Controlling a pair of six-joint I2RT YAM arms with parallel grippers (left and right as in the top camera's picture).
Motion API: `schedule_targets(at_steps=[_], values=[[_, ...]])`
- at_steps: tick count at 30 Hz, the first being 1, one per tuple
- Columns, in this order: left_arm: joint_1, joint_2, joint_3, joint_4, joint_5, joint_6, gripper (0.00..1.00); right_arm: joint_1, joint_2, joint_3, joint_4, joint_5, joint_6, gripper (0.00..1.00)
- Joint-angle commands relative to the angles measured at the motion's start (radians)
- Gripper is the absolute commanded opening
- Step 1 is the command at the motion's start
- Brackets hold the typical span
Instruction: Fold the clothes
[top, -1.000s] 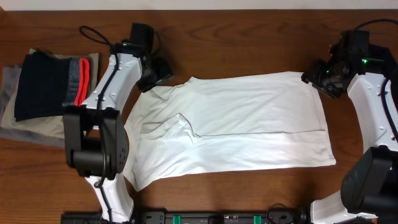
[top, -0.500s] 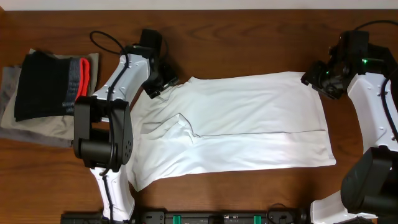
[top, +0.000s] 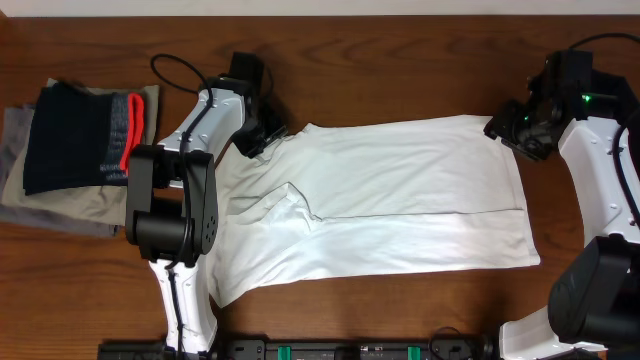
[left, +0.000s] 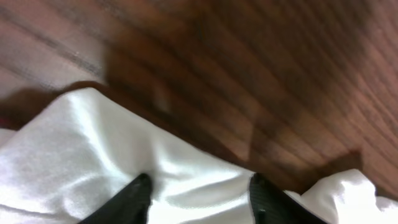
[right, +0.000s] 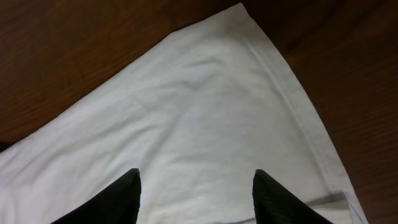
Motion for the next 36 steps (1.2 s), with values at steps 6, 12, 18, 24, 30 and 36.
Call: schedule_targets(at_steps=[6, 12, 18, 24, 30, 36], values=[[0.003, 0.017, 0.019, 0.015, 0.001, -0.001, 0.19, 0.010, 0.003, 0.013, -0.006, -0.003, -0.016, 0.54], [0.003, -0.006, 0.030, 0.014, 0.001, 0.063, 0.09, 0.010, 0.003, 0.013, -0.006, -0.002, -0.016, 0.54], [0.003, -0.077, 0.033, 0.005, -0.016, 0.086, 0.10, 0.010, 0.003, 0.013, -0.005, -0.003, -0.016, 0.53], [0.003, -0.115, 0.033, -0.043, -0.026, 0.086, 0.15, 0.010, 0.003, 0.013, -0.007, -0.003, -0.016, 0.53], [0.003, -0.128, 0.033, -0.103, -0.026, 0.086, 0.22, 0.010, 0.003, 0.013, -0.006, -0.003, -0.016, 0.52], [0.003, -0.127, 0.032, -0.053, -0.035, 0.089, 0.51, 0.011, 0.003, 0.013, 0.017, -0.016, -0.015, 0.55]])
